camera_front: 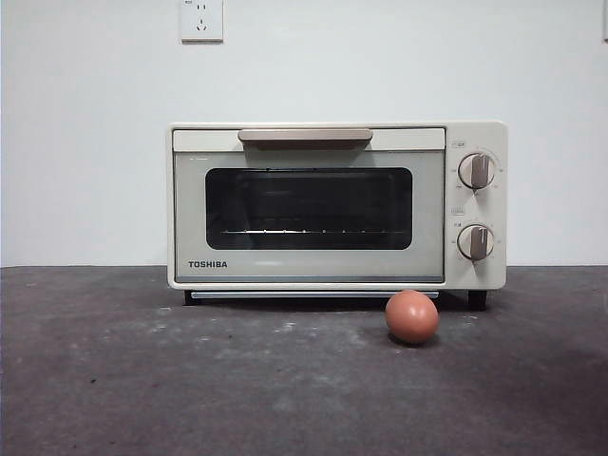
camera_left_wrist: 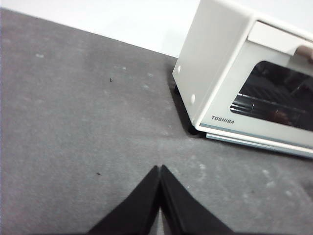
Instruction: Eggoven
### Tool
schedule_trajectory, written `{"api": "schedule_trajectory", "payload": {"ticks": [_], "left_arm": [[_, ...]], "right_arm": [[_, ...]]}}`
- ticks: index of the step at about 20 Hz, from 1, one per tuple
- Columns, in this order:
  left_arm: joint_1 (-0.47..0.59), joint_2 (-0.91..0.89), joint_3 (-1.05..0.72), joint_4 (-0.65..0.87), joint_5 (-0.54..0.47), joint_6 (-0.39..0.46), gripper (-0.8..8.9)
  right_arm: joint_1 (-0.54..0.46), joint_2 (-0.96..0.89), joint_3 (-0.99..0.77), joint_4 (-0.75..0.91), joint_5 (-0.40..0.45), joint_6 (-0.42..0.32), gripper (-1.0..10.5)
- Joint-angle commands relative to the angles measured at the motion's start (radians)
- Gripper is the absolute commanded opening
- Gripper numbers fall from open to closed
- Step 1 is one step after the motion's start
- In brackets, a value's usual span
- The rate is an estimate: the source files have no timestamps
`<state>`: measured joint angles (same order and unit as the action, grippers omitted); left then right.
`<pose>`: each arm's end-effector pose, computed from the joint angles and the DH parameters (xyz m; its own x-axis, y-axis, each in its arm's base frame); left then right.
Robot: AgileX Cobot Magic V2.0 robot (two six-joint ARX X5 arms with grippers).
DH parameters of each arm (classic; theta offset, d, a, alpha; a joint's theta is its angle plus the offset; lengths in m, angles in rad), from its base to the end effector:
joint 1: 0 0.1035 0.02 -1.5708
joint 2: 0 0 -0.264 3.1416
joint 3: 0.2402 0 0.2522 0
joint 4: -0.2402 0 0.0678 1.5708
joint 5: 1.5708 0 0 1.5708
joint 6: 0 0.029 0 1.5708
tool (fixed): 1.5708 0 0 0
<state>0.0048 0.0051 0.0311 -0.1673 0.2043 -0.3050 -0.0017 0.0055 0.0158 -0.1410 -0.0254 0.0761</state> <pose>0.0946 -0.0054 0.1576 0.9704 -0.1982 -0.1379 0.1448 0.9347 -0.3245 0.0963 0.0006 0.1549 0.9912 0.0237 -0.1303 -0.0135 0.9968 0.0787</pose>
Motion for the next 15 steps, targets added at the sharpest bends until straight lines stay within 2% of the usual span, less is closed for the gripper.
{"api": "schedule_trajectory", "payload": {"ticks": [1,6,8,11,15], "left_arm": [[0.002,-0.002,-0.027,0.011,-0.002,-0.092,0.07],[0.002,-0.002,-0.025,0.010,0.005,-0.161,0.07],[0.002,-0.002,-0.016,0.007,0.019,-0.192,0.07],[0.002,-0.002,0.016,0.001,0.056,-0.208,0.07],[0.002,0.005,0.088,-0.032,0.081,-0.210,0.07]], "right_arm": [[-0.001,-0.002,-0.005,0.039,-0.002,0.033,0.0],[-0.001,-0.002,-0.001,0.061,-0.006,0.140,0.0],[-0.001,-0.002,0.003,0.071,-0.040,0.180,0.0],[-0.001,-0.002,0.037,0.060,-0.075,0.235,0.0],[0.000,-0.001,0.115,0.046,-0.083,0.265,0.0]]}}
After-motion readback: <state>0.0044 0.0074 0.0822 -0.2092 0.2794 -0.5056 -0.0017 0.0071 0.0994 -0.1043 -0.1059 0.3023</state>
